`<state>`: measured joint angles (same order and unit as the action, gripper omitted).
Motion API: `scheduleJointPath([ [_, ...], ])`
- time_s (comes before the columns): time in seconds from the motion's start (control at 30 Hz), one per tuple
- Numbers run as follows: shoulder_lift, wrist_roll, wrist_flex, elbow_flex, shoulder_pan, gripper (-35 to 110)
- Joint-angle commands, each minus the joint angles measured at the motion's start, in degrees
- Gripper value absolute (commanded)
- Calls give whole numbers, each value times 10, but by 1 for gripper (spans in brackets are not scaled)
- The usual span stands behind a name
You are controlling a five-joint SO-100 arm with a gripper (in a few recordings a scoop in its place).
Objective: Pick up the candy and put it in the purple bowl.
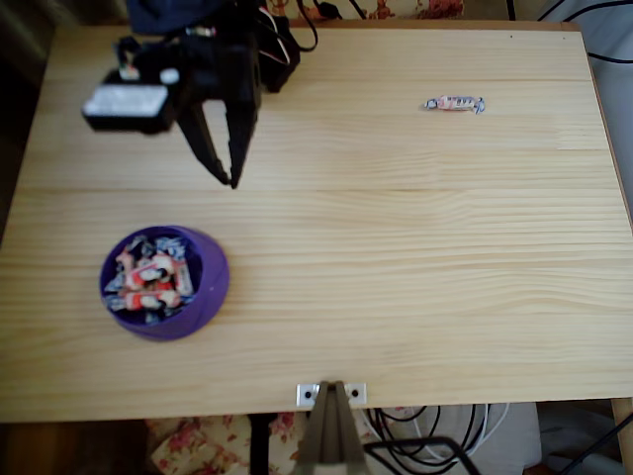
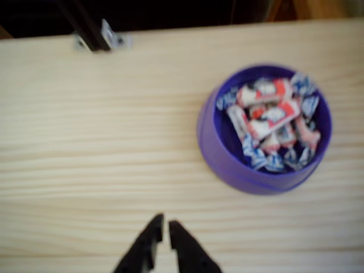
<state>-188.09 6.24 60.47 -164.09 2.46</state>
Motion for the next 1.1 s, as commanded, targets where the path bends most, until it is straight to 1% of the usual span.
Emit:
scheduleJointPath([
  [0.0,-10,14,11,84,-21,-1],
  [0.17,28,24,19,136,-83,-1],
  [0.47,239,10,72,334,-193,1],
  [0.73,425,0,97,462,-311,1],
  [1.07,492,-44,122,497,-428,-1],
])
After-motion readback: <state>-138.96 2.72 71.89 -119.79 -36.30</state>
